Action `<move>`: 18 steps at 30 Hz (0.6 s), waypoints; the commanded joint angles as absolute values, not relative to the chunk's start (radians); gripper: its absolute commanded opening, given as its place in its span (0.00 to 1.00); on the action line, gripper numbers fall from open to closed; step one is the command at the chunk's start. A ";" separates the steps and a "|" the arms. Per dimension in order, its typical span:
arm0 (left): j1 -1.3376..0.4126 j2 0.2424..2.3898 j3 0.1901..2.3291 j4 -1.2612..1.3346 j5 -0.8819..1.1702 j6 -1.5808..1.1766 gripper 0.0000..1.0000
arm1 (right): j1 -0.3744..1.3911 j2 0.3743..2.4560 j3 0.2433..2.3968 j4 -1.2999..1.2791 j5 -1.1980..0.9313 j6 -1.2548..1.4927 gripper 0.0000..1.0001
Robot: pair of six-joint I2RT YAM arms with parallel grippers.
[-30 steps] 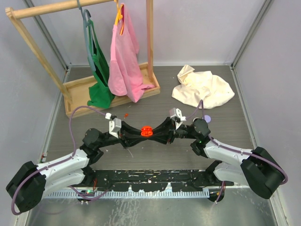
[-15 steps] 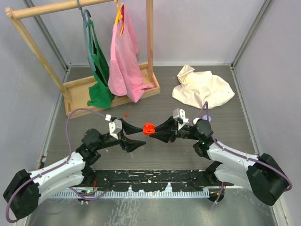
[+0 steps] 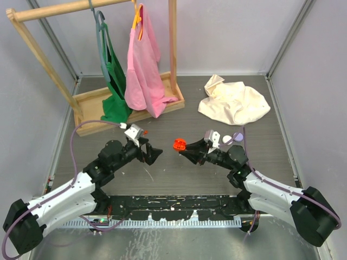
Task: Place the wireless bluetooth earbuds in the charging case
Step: Move the earbud to the center of the board.
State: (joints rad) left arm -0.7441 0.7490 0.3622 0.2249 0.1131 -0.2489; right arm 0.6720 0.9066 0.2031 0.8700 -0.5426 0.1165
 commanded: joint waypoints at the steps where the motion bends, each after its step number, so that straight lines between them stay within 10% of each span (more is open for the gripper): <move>1: -0.745 0.826 0.465 0.049 -0.127 -0.278 0.91 | 0.668 0.880 0.161 0.948 -0.392 0.088 0.00; 18: -0.604 1.349 0.725 -0.065 -0.300 -0.388 0.67 | 0.669 0.919 0.122 1.005 -0.306 0.087 0.00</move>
State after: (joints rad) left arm -0.6540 1.2591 0.6506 -0.0837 -0.2832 -0.3557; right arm 0.6720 0.9119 0.1181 0.9234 -0.3260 0.1024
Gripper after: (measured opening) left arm 0.721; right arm 0.316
